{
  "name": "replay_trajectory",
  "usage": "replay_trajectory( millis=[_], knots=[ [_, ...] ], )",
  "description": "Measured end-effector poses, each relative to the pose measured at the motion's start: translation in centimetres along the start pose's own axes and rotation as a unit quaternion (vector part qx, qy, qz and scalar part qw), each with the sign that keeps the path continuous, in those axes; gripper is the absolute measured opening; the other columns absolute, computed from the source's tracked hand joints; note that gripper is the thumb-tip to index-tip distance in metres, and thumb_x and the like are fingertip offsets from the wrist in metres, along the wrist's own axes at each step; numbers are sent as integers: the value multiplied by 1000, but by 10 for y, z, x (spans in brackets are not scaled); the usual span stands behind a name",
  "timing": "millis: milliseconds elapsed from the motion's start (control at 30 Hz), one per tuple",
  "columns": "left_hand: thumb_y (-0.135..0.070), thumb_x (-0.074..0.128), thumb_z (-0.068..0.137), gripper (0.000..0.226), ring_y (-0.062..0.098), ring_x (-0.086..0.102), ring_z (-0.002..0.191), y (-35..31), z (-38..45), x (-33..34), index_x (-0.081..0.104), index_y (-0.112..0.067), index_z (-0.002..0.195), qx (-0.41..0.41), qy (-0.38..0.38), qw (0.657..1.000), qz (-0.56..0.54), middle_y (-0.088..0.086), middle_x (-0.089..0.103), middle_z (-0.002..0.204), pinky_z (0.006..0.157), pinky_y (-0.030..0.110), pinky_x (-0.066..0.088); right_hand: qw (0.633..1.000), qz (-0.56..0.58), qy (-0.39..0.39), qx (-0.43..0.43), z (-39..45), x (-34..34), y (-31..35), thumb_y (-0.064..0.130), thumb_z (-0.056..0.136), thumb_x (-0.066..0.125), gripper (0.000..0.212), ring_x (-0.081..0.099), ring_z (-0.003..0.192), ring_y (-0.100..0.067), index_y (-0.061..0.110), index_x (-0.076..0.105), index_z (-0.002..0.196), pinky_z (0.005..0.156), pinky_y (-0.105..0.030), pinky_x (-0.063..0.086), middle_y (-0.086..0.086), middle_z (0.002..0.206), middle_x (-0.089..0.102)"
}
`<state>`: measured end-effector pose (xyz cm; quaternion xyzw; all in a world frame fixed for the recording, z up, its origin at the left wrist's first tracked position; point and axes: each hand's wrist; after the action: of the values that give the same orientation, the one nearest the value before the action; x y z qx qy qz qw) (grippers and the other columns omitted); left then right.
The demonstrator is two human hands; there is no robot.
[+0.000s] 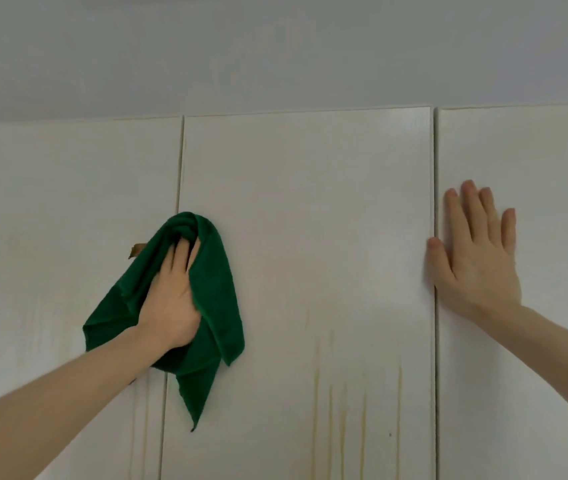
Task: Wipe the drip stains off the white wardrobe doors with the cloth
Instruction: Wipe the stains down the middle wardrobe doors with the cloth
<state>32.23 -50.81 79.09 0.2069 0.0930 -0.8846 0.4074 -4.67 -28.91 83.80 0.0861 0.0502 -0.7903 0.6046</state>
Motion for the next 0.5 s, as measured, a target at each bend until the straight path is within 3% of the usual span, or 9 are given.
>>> replay_trajectory(
  millis=[233, 367, 500],
  knots=[
    [-59, 32, 89, 90, 38, 33, 135, -57, -34, 30, 11, -7, 160, 18, 41, 999, 10, 18, 27, 152, 108, 48, 43, 1000, 8, -25, 2, 1, 5, 0, 38, 98, 30, 72, -6, 159, -21, 14, 13, 164, 128, -52, -6, -7, 173, 4],
    [-59, 41, 93, 92, 33, 19, 146, -93, -36, 42, -13, -22, 158, 0, 65, 996, -64, 8, 2, 162, 116, 46, 35, 999, 11, -37, -5, 0, 7, 0, 36, 99, 34, 72, -3, 160, -25, 12, 16, 164, 128, -54, -4, -9, 173, 6],
    [-54, 45, 94, 90, 30, 16, 145, -132, -23, 41, -13, -26, 157, 47, 54, 993, -93, 1, -1, 161, 119, 45, 29, 999, 12, -47, -1, 0, 7, 0, 36, 98, 33, 71, -2, 160, -24, 13, 18, 164, 128, -52, -4, -8, 173, 8]
  ],
)
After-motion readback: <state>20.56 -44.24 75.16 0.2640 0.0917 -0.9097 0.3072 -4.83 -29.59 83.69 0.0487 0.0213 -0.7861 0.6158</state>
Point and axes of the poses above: each hand's wrist, its own z-axis towards the middle knuckle, its own x-axis out of the palm, y = z × x
